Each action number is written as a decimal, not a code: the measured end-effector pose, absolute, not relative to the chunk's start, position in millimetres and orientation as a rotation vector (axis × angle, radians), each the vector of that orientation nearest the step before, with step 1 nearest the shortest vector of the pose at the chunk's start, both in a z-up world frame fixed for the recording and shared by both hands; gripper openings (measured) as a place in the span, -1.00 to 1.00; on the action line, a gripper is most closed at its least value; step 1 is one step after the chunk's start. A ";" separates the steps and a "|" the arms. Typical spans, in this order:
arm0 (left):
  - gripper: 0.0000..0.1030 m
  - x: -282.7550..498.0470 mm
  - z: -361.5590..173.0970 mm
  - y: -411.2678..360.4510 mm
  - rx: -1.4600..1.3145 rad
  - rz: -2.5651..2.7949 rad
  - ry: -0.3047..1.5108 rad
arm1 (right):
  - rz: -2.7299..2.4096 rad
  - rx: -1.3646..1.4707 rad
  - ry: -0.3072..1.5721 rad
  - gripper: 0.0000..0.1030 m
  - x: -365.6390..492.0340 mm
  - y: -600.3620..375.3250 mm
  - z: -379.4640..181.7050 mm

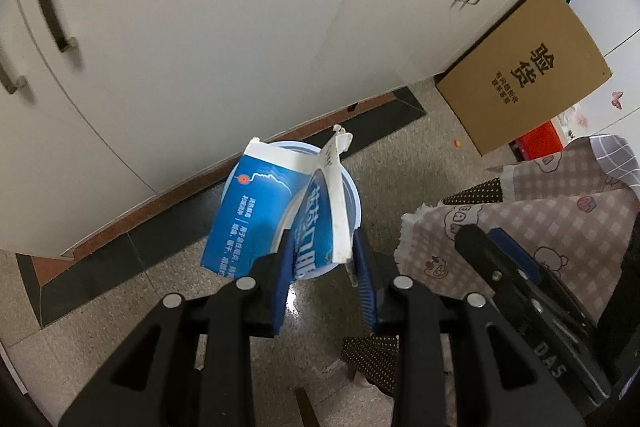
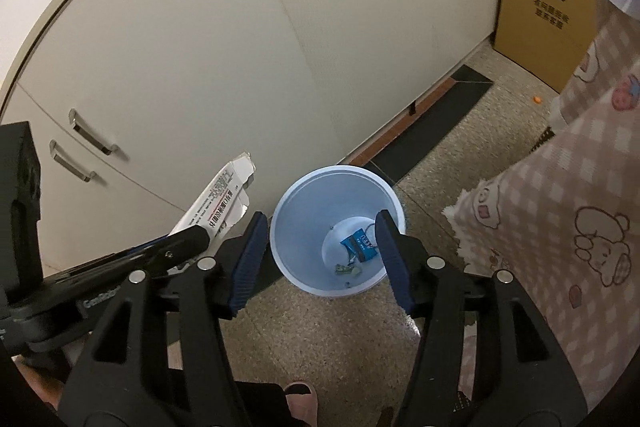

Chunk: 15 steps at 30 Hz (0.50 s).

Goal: Collect trash
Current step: 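Open both grippers to drop the items into the wastebasket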

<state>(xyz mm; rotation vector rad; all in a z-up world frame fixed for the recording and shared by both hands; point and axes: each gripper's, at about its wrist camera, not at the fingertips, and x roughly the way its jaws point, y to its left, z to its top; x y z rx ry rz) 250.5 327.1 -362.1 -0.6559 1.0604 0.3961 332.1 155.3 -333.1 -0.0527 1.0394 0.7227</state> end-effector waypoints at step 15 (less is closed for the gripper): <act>0.16 281.5 -343.1 325.2 -0.622 0.410 1.020 | 0.686 0.039 1.014 0.08 339.7 127.9 -321.5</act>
